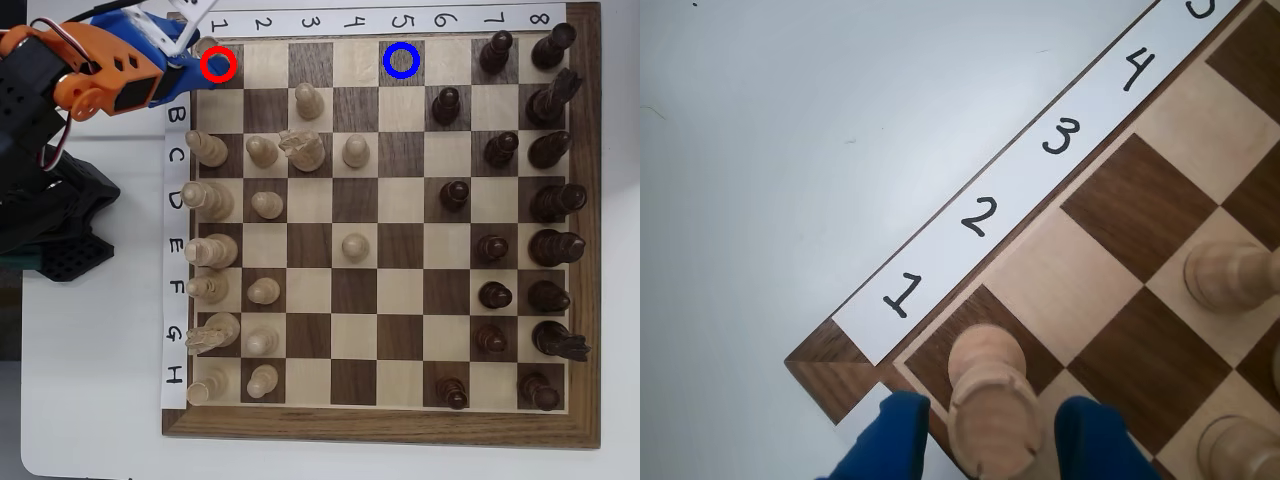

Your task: Move the piece to destination

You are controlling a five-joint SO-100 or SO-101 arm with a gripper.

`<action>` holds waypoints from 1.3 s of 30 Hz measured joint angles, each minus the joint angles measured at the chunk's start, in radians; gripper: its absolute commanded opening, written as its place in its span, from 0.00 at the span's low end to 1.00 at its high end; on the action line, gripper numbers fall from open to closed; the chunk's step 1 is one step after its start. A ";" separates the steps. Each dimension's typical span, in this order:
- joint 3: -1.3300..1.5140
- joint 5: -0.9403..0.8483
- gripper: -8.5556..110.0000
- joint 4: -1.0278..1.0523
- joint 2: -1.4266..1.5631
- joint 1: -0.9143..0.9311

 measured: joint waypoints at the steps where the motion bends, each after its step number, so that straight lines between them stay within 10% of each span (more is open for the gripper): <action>1: 0.005 0.000 0.23 -0.008 0.000 0.000; 39: 0.028 0.000 0.07 -0.043 -0.002 0.031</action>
